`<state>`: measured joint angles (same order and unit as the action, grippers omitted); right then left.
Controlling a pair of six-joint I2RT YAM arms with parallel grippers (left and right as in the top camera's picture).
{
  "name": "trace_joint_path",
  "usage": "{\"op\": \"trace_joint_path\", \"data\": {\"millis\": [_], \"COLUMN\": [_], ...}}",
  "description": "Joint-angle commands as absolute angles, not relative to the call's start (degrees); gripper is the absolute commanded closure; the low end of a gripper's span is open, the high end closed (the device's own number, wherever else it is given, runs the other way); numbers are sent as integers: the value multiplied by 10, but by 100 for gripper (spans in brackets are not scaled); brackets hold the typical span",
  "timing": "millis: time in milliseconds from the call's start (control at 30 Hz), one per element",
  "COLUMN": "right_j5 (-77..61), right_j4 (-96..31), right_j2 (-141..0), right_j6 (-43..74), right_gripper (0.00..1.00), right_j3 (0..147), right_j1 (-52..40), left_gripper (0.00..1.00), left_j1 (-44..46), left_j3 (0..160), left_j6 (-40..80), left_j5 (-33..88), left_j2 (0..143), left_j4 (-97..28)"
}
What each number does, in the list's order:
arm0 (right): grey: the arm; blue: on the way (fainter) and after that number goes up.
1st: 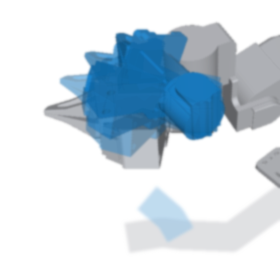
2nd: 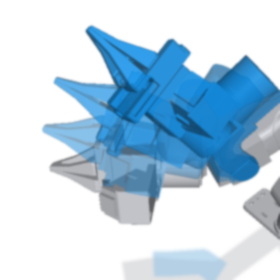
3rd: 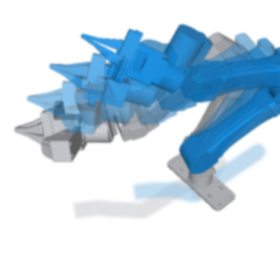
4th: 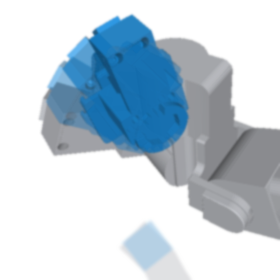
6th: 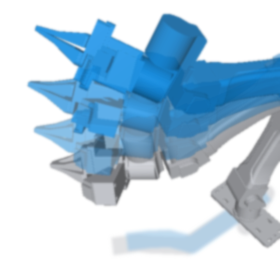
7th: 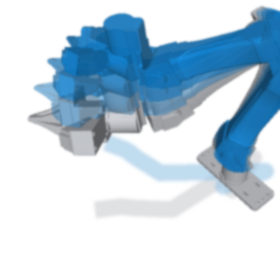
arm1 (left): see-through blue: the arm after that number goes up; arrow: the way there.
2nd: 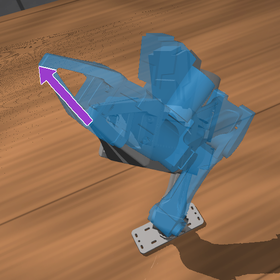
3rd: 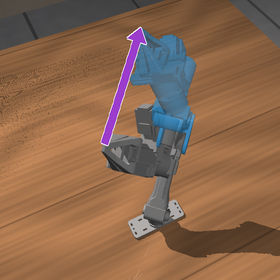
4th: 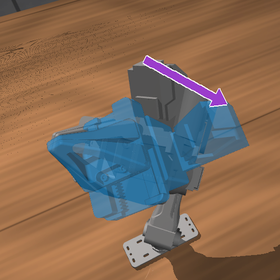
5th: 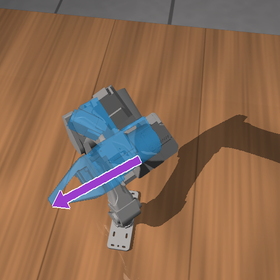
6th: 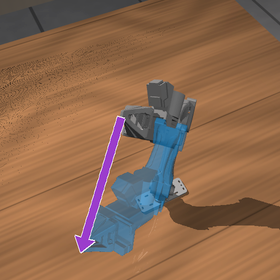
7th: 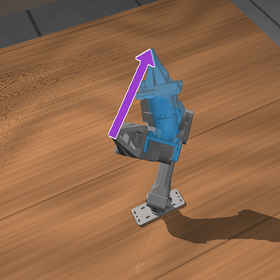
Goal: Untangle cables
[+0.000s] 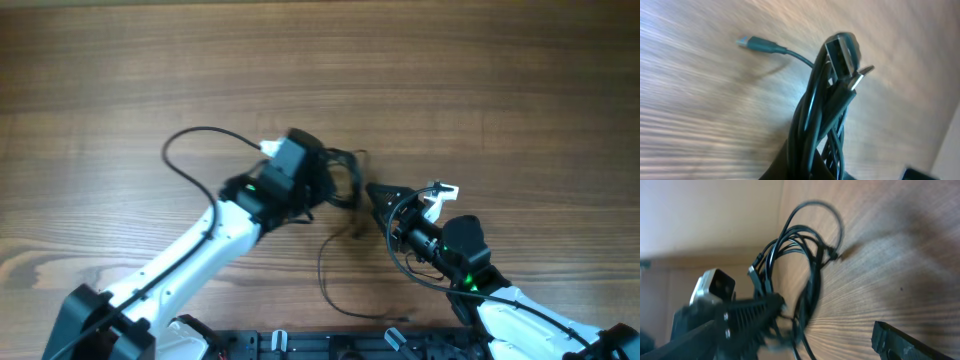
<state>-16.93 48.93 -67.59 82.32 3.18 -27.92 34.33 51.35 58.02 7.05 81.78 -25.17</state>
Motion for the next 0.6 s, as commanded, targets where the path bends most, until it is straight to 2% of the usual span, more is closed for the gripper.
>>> {"op": "trace_joint_path", "data": {"millis": [0, 133, 300, 367, 400, 567], "right_j5": [-204, -258, -292, -297, -295, -355], "right_j4": [529, 578, 584, 592, 596, 597], "right_j2": [-677, -677, -677, -677, -677, -675], "right_j6": [699, 607, 586, 585, 584, 555], "right_gripper": [1, 1, 11, 9, 0, 0], "right_j3": [34, 34, 34, 34, 34, 34], "right_j1": [-279, -279, -279, -279, -278, -210], "left_gripper": [96, 96, 96, 96, 96, 96], "left_j1": [283, 265, 282, 294, 298, 282], "left_j3": [516, 516, 516, 516, 516, 516], "left_j6": [544, 544, 542, 482, 429, 284], "left_j5": [98, 207, 278, 278, 274, 207], "left_j2": [764, 753, 753, 753, 753, 753], "left_j4": [-260, -222, -180, -182, -194, -320]}}
